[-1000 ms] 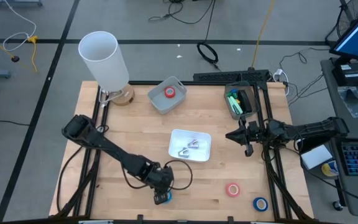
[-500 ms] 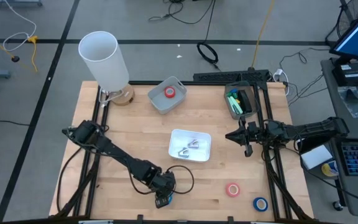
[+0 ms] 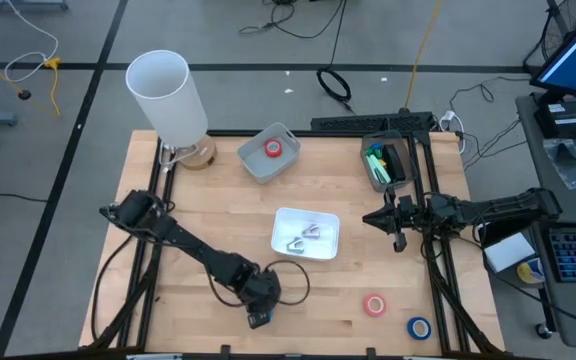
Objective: Pick and place Stapler, Stapler remover, tape
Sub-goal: Put the blue tape into the gray bin
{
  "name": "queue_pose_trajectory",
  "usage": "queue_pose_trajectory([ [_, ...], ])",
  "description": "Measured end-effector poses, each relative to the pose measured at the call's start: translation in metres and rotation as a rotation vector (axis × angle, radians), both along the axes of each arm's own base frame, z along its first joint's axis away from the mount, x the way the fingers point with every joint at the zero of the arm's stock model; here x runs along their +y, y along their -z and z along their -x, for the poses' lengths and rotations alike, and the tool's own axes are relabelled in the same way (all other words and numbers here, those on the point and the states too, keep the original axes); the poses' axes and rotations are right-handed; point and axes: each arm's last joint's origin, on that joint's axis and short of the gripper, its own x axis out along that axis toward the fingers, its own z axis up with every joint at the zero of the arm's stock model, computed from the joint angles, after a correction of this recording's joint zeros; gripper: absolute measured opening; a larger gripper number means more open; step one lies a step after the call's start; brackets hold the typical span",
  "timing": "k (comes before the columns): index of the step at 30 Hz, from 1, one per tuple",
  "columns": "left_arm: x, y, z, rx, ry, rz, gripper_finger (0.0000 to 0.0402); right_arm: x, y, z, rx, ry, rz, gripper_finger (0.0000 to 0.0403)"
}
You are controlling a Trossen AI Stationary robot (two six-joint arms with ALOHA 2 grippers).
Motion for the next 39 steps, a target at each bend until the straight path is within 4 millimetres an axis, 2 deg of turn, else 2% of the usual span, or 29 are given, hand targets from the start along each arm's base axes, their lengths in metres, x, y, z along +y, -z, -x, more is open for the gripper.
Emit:
queue_pose_trajectory([
  [2, 0.009, -0.015, 0.003, 0.004, -0.024, 0.013, 0.0037, 0.000, 0.000, 0.000, -0.003, 0.000, 0.000, 0.0023],
  [5, 0.024, -0.049, 0.010, -0.032, -0.060, 0.026, 0.0037, 0.000, -0.001, 0.000, -0.008, 0.001, -0.001, 0.0023],
  [8, 0.047, -0.086, 0.020, -0.126, -0.146, -0.039, 0.0037, 0.000, -0.001, 0.000, -0.008, 0.001, -0.001, 0.0023],
  [13, 0.103, -0.140, 0.035, -0.349, -0.395, -0.236, 0.0037, 0.000, 0.000, 0.000, -0.005, 0.003, 0.000, 0.0023],
  [17, 0.153, -0.159, 0.040, -0.433, -0.509, -0.411, 0.0037, 0.000, -0.001, 0.000, -0.008, 0.004, -0.001, 0.0023],
  [20, 0.191, -0.162, 0.037, -0.434, -0.517, -0.558, 0.0037, 0.000, -0.001, 0.000, -0.007, 0.003, 0.000, 0.0023],
  [23, 0.230, -0.156, 0.031, -0.401, -0.494, -0.669, 0.0037, 0.000, -0.001, 0.000, -0.008, 0.003, -0.001, 0.0023],
  [29, 0.296, -0.128, 0.033, -0.204, -0.467, -0.798, 0.0037, 0.000, -0.001, 0.000, -0.009, 0.003, -0.001, 0.0023],
  [34, 0.324, -0.103, 0.029, -0.086, -0.351, -0.859, 0.0037, -0.001, -0.001, 0.000, -0.013, 0.042, -0.009, 0.0023],
  [39, 0.331, -0.083, 0.016, -0.018, -0.199, -0.963, 0.0037, -0.002, -0.002, 0.000, -0.015, 0.053, -0.010, 0.0023],
])
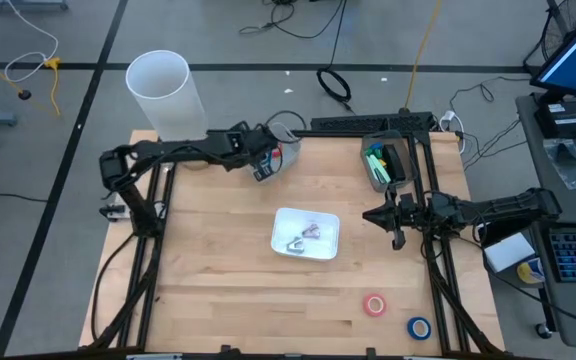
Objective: Pick and place Stapler, Stapler remover, tape
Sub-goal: Put the blue tape into the gray bin
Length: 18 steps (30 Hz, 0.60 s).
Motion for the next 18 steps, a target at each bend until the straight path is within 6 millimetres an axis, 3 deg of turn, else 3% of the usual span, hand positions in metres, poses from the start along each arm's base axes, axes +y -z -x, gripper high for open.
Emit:
queue_pose_trajectory([
  [11, -0.002, 0.042, -0.012, 0.289, 0.095, -0.071, 0.0037, 0.000, 0.000, 0.000, 0.000, 0.000, -0.004, 0.0023],
  [18, -0.004, 0.047, -0.008, 0.331, 0.081, -0.027, 0.0039, 0.000, 0.000, 0.000, 0.000, 0.000, -0.004, 0.0023],
])
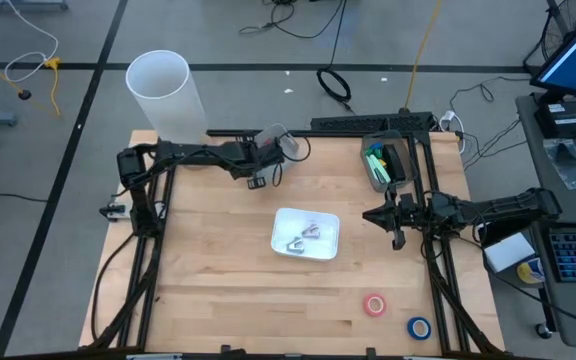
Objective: Pick and place Stapler, Stapler remover, tape
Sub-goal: Put the blue tape into the gray bin, then put the pink tape into the gray bin
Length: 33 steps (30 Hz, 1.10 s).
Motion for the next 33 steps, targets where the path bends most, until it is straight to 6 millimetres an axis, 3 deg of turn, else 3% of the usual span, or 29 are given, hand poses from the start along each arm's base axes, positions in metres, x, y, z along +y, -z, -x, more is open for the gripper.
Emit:
queue_pose_trajectory([
  [12, 0.001, 0.000, 0.002, -0.019, 0.008, 0.067, 0.0085, 0.000, 0.000, 0.000, 0.000, 0.000, 0.003, 0.0023],
  [23, 0.004, -0.006, 0.004, 0.005, -0.036, -0.051, 0.0149, 0.000, 0.000, 0.000, 0.000, -0.004, 0.003, 0.0023],
  [27, -0.002, -0.035, -0.002, -0.100, -0.037, -0.085, 0.0166, 0.000, -0.001, 0.000, -0.006, -0.004, 0.002, 0.0023],
  [33, -0.021, -0.112, -0.008, -0.474, -0.050, -0.032, 0.0170, 0.000, -0.005, 0.000, -0.049, -0.013, -0.154, 0.0023],
])
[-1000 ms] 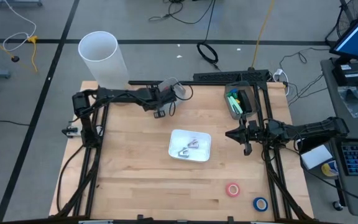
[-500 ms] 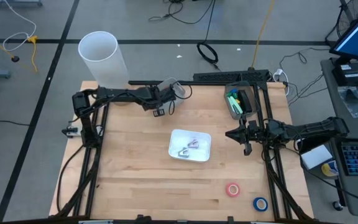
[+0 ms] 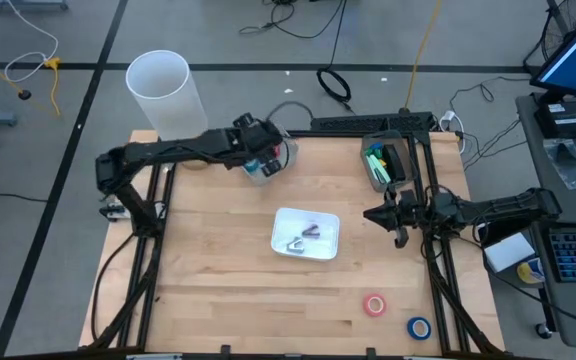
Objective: Pick and place Stapler, Stapler remover, tape
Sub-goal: Put the pink tape into the gray bin
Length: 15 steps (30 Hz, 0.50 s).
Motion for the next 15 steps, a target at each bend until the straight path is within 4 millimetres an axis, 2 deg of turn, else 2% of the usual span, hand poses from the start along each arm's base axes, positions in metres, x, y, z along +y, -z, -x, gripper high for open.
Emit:
queue_pose_trajectory([
  [4, -0.016, -0.041, 0.008, -0.299, 0.086, 0.205, 0.0170, 0.000, -0.007, 0.001, -0.070, -0.024, -0.229, 0.0023],
  [7, -0.028, -0.057, 0.015, -0.424, 0.181, 0.386, 0.0170, 0.000, -0.011, 0.001, -0.110, -0.042, -0.293, 0.0023],
  [11, -0.047, -0.064, 0.020, -0.467, 0.258, 0.562, 0.0170, 0.002, -0.021, 0.004, -0.203, -0.141, -0.302, 0.0022],
  [15, -0.072, -0.060, 0.019, -0.454, 0.284, 0.629, 0.0170, 0.006, -0.033, 0.010, -0.326, -0.287, -0.271, 0.0022],
])
